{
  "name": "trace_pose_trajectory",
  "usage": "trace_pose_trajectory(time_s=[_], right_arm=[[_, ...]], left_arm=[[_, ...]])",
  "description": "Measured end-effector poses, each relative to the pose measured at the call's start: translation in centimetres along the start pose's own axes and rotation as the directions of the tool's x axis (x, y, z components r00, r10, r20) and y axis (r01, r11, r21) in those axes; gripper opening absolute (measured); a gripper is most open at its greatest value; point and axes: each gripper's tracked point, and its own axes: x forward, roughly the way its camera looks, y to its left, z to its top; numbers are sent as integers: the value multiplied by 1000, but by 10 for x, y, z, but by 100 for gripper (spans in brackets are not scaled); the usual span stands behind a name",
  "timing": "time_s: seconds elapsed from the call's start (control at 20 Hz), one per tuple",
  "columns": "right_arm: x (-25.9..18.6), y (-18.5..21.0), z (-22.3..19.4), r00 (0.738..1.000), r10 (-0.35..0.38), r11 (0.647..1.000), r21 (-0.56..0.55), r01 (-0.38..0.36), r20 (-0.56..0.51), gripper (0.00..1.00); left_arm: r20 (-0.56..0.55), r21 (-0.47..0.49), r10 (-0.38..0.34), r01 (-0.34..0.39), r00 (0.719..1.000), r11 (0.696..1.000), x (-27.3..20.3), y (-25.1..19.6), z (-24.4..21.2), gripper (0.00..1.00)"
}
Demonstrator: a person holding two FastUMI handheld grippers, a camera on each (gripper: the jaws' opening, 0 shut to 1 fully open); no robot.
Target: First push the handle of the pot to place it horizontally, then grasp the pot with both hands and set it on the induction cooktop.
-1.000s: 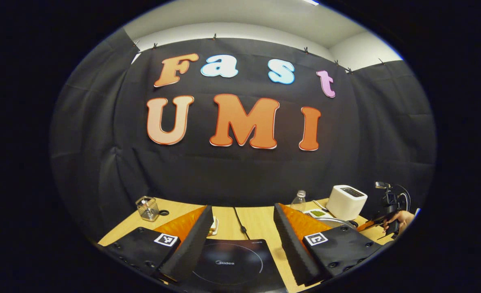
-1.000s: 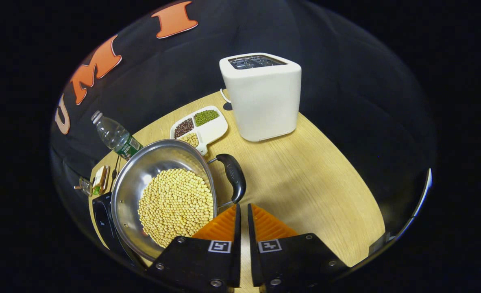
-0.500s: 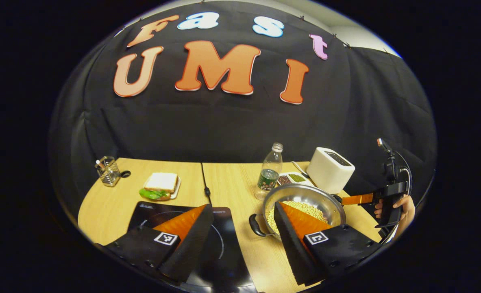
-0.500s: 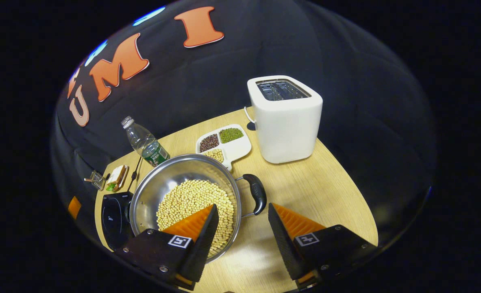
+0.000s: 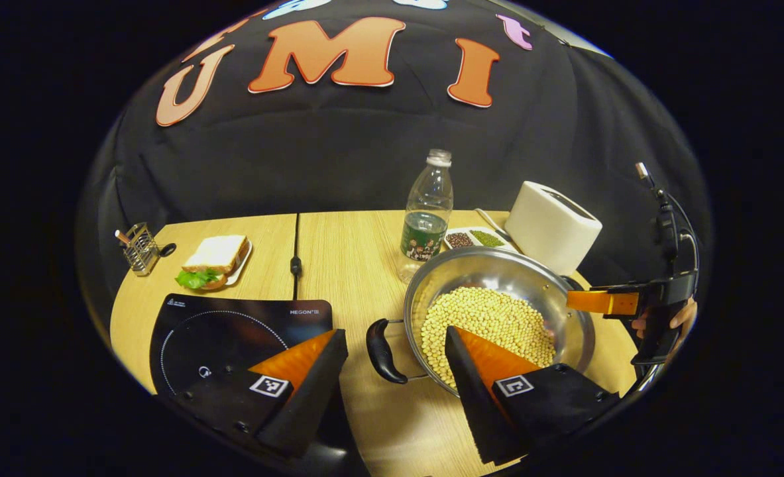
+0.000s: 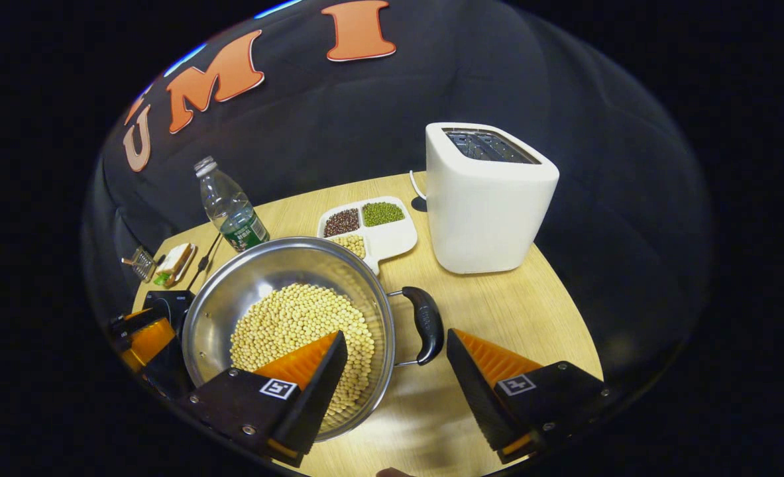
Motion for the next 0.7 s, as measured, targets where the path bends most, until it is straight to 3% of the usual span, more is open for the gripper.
trace_pose_trajectory(time_s=[0.7], right_arm=[[37, -5, -5, 998, -56, 995, -77, 56, -6, 94]], left_arm=[[-26, -18, 105, -106, 994, 994, 56, 2, -23, 97]])
